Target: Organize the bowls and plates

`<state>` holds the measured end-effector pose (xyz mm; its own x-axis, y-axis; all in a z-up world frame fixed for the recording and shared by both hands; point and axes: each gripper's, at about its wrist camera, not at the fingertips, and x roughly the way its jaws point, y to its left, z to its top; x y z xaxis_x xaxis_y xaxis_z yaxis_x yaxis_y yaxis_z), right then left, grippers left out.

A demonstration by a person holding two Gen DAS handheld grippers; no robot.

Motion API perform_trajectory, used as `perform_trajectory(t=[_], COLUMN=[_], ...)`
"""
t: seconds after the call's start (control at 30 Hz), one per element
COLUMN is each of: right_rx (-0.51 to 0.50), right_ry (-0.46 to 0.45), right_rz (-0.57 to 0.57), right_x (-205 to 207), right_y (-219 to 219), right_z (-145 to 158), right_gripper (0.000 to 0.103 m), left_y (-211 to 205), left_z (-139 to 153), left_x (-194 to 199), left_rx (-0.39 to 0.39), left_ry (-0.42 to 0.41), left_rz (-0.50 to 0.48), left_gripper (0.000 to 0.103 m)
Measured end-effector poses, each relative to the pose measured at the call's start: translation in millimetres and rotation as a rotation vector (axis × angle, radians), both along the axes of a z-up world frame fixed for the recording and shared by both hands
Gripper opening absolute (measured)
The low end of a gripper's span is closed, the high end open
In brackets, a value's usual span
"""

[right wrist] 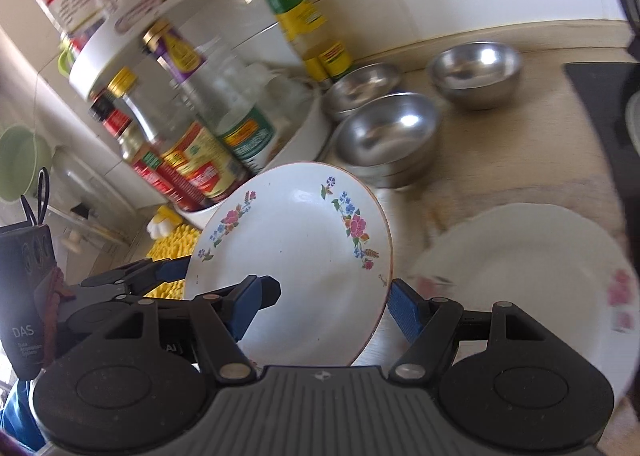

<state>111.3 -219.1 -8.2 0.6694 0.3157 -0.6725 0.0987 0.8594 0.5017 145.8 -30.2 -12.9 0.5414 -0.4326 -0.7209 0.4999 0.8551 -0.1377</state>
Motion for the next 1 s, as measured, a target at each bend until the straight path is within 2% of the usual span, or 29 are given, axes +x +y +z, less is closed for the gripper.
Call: perform_trajectory(t=[0.43, 0.67, 1.0], right_rx=[-0.013, -0.018, -0.039], right_ry=[0.036, 0.071, 0.099], right_rz=[-0.164, -0.209, -0.224], right_x=[-47, -60, -65], right_y=[-57, -81, -98], right_z=[-2, -7, -12], right_gripper=[0.072, 0.072, 0.072], left_y=[-79, -113, -140], left_z=[-6, -16, -25], left_x=[-11, -14, -15], left_rx=[-0.004, -0.001, 0.013], left_ry=[0.016, 0.046, 0.07], left_rz=[-0.174, -0.233, -0.277], left_gripper=[0.099, 0.099, 0.099])
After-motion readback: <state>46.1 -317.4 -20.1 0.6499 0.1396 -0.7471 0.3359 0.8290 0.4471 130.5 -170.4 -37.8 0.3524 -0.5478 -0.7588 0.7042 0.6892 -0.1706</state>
